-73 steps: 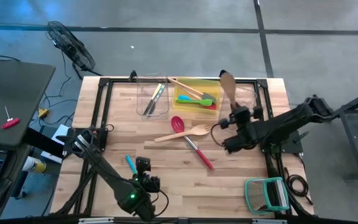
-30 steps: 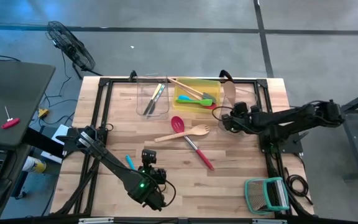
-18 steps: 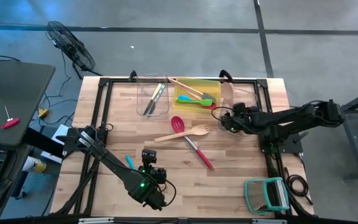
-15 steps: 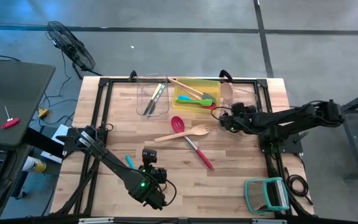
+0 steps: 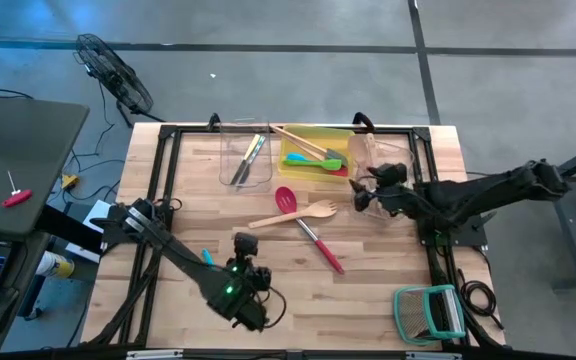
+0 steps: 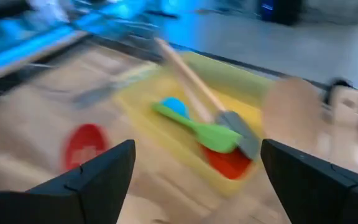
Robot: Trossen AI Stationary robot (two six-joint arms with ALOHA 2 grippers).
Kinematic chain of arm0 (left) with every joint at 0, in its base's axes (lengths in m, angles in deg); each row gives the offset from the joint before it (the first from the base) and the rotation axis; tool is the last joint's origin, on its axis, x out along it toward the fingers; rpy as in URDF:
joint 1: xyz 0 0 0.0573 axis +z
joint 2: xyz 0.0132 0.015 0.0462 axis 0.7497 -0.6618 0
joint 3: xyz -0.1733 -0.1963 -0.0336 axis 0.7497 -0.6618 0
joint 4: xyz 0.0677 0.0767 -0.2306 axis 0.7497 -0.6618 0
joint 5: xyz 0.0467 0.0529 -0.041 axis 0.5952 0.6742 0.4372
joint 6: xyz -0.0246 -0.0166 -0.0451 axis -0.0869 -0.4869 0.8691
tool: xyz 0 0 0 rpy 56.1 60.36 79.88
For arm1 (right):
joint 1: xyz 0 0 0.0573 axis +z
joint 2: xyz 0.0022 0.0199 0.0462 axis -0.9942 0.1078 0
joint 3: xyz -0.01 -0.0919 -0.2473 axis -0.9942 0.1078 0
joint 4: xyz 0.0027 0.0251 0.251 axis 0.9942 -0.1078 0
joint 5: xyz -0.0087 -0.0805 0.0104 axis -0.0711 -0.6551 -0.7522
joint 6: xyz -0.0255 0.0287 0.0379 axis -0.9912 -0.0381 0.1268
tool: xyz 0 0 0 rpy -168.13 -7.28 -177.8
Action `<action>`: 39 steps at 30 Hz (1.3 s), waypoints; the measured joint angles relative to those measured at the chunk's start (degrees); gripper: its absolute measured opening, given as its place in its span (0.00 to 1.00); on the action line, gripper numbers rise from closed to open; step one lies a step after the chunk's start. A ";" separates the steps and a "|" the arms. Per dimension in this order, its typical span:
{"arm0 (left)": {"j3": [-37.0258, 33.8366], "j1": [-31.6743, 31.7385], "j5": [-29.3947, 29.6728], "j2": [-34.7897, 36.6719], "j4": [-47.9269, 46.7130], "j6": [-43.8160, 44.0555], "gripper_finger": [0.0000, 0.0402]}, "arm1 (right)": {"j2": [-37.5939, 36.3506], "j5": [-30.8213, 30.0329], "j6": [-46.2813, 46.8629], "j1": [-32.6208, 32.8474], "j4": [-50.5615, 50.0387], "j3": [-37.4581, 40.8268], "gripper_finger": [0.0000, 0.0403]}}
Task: Pick & Place Kitchen Items
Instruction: Put the brown serving spoon into the right transparent bin
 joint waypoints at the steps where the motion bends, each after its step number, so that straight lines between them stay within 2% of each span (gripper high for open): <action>1: 0.00 1.00 0.23 0.29 -0.03 -1.98 0.61 | -0.97 0.49 -1.78 1.40 1.33 0.00 0.84; 3: 0.13 3.56 0.11 0.67 -0.21 -6.08 0.61 | -2.38 2.51 -5.67 3.91 5.28 0.01 0.84; 5: 0.09 7.26 -3.05 0.77 0.05 -9.01 0.61 | -3.42 5.31 -8.63 6.49 8.61 -0.01 0.83; 10: 0.04 18.83 -16.06 0.92 0.86 -11.30 0.61 | -4.19 10.96 -13.83 13.46 15.92 0.00 0.81; 12: 0.04 22.71 -20.48 0.93 2.75 -14.94 0.61 | -4.19 12.41 -14.64 15.84 17.60 0.00 0.80; 16: 0.04 28.15 -33.03 0.94 8.28 -23.87 0.61 | -4.19 13.08 -14.76 19.77 18.04 0.00 0.80; 19: 0.04 30.81 -40.63 0.94 11.27 -26.37 0.61 | -4.19 13.10 -14.74 22.33 17.81 0.00 0.80; 32: 0.10 32.01 -44.08 0.50 15.35 -23.49 0.61 | -3.23 13.09 -17.58 28.67 15.87 0.00 0.80; 39: -0.05 33.28 -44.11 -2.17 15.27 -26.23 0.61 | -0.59 13.07 -17.51 30.59 15.82 0.00 0.80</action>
